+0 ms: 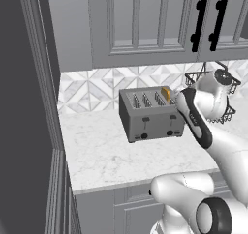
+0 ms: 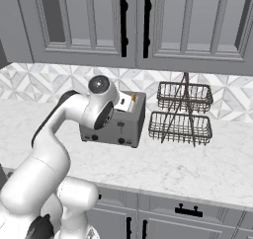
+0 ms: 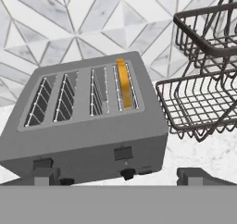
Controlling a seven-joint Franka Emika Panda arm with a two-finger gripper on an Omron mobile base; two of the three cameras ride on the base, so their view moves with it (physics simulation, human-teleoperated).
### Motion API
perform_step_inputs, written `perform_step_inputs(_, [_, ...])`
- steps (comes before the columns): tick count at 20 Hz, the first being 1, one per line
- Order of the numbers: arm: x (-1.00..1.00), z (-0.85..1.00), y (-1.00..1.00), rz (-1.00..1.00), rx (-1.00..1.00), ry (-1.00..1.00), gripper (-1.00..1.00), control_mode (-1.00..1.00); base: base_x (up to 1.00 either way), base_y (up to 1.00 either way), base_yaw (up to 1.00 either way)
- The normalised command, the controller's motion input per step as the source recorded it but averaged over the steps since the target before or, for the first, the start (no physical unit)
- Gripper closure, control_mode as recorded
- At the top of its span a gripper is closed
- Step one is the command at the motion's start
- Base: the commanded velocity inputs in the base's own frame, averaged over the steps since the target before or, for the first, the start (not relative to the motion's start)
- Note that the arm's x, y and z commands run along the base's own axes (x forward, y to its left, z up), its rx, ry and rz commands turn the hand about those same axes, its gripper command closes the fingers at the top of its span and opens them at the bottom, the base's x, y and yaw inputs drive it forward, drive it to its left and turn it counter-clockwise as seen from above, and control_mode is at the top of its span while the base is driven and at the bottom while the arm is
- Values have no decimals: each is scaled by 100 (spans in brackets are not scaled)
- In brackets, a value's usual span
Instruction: Start the toaster. Once the lever pops up, take the bread to the plate on the dining counter.
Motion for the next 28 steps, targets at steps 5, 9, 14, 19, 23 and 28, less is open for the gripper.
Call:
perform_step_inputs(5, [42,-16,-5,0,-5,0,-100,-100,0,0,0])
perform_step_inputs(9, [37,-13,-5,0,-1,0,-100,-100,0,0,0])
perform_step_inputs(14, [30,-11,-10,0,0,0,-100,-100,0,0,0])
perform_step_inputs(19, [12,-2,-14,0,0,0,-100,-100,0,0,0])
perform_step_inputs(23, [1,-1,-3,0,0,1,-100,-100,0,0,0])
perform_step_inputs(28, [1,-6,4,0,0,4,-100,-100,0,0,0])
